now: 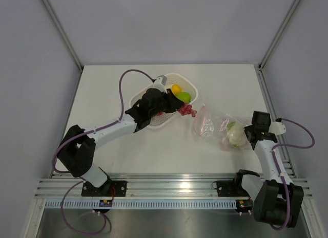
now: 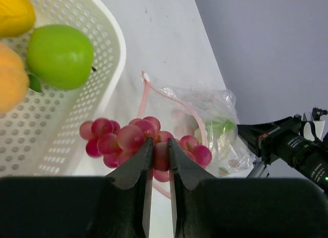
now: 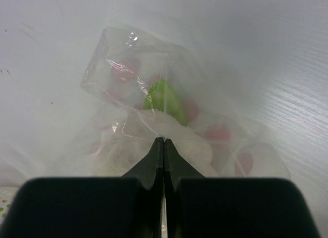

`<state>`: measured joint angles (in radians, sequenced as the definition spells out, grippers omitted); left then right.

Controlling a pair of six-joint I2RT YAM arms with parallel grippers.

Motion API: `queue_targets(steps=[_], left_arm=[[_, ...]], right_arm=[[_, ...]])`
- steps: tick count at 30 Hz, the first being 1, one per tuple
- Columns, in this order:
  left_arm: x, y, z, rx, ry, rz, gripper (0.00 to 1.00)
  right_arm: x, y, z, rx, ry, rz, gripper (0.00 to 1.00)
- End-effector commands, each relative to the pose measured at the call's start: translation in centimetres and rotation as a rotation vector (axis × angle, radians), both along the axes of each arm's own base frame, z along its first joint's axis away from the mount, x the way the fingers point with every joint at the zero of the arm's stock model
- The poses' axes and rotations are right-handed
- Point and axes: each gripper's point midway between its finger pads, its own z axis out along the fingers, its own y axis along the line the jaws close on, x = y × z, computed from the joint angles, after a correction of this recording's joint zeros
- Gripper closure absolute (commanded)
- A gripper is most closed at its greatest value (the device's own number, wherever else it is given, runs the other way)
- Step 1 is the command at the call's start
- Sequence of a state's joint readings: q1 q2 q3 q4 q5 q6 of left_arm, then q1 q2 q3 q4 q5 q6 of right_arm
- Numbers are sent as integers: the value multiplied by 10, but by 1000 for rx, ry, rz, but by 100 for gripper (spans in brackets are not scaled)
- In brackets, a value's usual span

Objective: Open the zip-top bag and remove the fake food
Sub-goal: Pick up the fake fruit from the zipper food storage bag, then place the fake fruit in the bin.

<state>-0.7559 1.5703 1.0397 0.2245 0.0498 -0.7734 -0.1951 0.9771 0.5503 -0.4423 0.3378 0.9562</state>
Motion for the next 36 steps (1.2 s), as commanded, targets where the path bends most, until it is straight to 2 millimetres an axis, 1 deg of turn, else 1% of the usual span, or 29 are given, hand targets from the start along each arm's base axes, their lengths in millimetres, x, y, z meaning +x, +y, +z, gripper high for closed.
queue_targets(steps=[1, 3, 4, 6, 10, 13, 14, 16, 17, 18, 20, 22, 23, 25, 27, 29, 30, 31, 32, 34, 35, 36], left_arm=[[17, 23, 46, -44, -87, 49, 82], [23, 36, 46, -29, -84, 79, 82], [29, 46, 43, -19, -82, 106, 82], [37, 58, 40, 0, -85, 149, 81], [47, 73, 25, 31, -70, 187, 81], [53, 79, 12, 39, -51, 206, 80], [54, 80, 5, 48, -39, 208, 77], [53, 82, -3, 61, -21, 210, 75], [55, 87, -9, 75, -18, 235, 75], [56, 88, -15, 77, -6, 240, 72], [56, 87, -20, 70, 4, 236, 70], [58, 89, -31, 69, 17, 243, 69], [54, 84, -35, 61, 30, 209, 68], [52, 82, -43, 61, 35, 189, 65], [50, 84, -49, 53, 32, 195, 61], [48, 86, -50, 43, 13, 197, 53], [49, 86, -45, 27, -15, 200, 51], [46, 89, -49, 32, -18, 206, 46], [45, 91, -43, 31, -40, 207, 42], [44, 97, -42, 48, -52, 221, 36], [43, 99, -35, 56, -76, 218, 31], [41, 100, -36, 70, -78, 215, 26]], right_arm=[[4, 0, 5, -9, -7, 13, 100], [5, 0, 5, -8, -9, 14, 100], [5, 0, 5, -9, -8, 15, 100], [5, 0, 5, -8, -7, 14, 100], [5, 0, 6, -7, -11, 17, 100], [5, 0, 6, -8, -11, 19, 100], [5, 1, 6, -8, -10, 21, 100], [5, 1, 6, -8, -11, 23, 100], [5, 1, 6, -6, -12, 23, 100], [5, 1, 6, -7, -13, 24, 100], [6, 2, 6, -4, -11, 31, 100], [5, 2, 6, -4, -12, 32, 100], [5, 2, 6, -4, -12, 32, 100], [5, 2, 7, -5, -17, 32, 100], [5, 3, 6, -3, -15, 35, 100], [6, 3, 6, -3, -16, 37, 100], [6, 3, 7, -2, -16, 38, 100], [6, 3, 7, -2, -16, 38, 100], [7, 3, 7, -2, -18, 40, 100], [7, 4, 7, 0, -16, 41, 100], [7, 4, 7, -2, -17, 42, 100], [7, 4, 7, 0, -19, 44, 100]])
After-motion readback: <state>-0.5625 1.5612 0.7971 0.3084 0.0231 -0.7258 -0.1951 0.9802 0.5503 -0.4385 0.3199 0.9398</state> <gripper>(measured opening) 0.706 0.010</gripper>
